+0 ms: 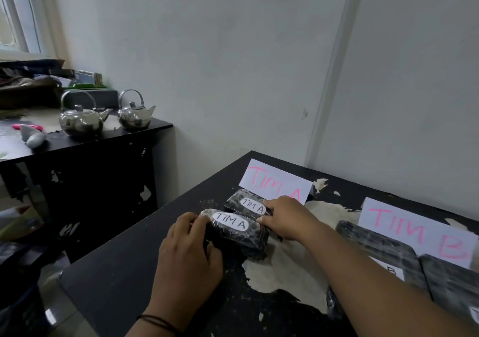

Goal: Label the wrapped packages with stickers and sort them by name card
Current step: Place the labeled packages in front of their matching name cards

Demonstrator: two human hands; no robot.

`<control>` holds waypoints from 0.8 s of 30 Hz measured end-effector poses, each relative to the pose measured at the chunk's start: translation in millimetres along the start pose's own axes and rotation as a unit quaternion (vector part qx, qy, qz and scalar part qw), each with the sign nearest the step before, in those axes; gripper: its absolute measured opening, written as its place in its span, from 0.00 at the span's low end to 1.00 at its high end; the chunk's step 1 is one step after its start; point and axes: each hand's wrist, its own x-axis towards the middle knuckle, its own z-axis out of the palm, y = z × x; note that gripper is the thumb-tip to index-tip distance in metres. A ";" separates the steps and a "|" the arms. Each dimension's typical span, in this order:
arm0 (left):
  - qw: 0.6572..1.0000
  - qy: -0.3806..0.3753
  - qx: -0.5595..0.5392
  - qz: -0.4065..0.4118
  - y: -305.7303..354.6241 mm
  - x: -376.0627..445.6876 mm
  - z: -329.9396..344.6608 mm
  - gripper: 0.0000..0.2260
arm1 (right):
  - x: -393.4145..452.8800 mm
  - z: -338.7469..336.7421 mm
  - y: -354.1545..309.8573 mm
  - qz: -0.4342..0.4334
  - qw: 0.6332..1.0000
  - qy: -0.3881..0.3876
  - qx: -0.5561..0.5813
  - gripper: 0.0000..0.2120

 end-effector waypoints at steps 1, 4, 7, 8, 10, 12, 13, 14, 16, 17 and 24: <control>1.000 -0.008 0.004 0.000 0.5 0.0 -0.2 0.18 | 0.6 0.8 -1.4 0.004 1.000 0.005 -0.014 0.19; 1.000 -0.022 0.007 -0.003 1.4 0.6 -1.2 0.19 | -7.0 -4.4 -10.0 0.015 0.995 0.076 -0.060 0.17; 1.000 -0.021 -0.010 -0.009 2.6 1.4 -2.6 0.17 | -28.9 -11.9 -23.8 -0.028 0.997 0.076 -0.006 0.20; 1.000 -0.023 -0.013 -0.013 2.9 1.7 -3.2 0.17 | -38.2 -12.9 -28.5 -0.047 0.997 0.054 0.011 0.21; 0.999 -0.030 -0.027 -0.021 4.6 1.6 -4.7 0.17 | -54.6 -9.1 -34.9 -0.082 0.996 0.032 -0.012 0.24; 0.998 -0.042 -0.038 -0.022 6.3 1.0 -6.6 0.17 | -64.0 -1.2 -36.4 -0.096 0.992 0.047 -0.066 0.26; 0.998 -0.049 -0.042 -0.018 6.6 0.4 -7.1 0.17 | -65.8 2.8 -35.9 -0.095 0.990 0.061 -0.083 0.26; 0.997 -0.057 -0.044 -0.011 6.6 0.0 -7.1 0.18 | -66.9 5.9 -35.2 -0.088 0.989 0.072 -0.091 0.26; 0.997 -0.064 -0.040 -0.001 5.7 0.1 -5.7 0.20 | -65.9 10.8 -33.9 -0.083 0.987 0.096 -0.096 0.25; 0.997 -0.065 -0.037 0.001 5.2 0.2 -4.8 0.21 | -65.2 13.1 -33.1 -0.081 0.986 0.108 -0.093 0.24; 0.998 -0.057 -0.023 0.019 0.1 1.5 -0.3 0.25 | -72.1 22.3 -33.3 -0.070 0.982 0.162 -0.071 0.29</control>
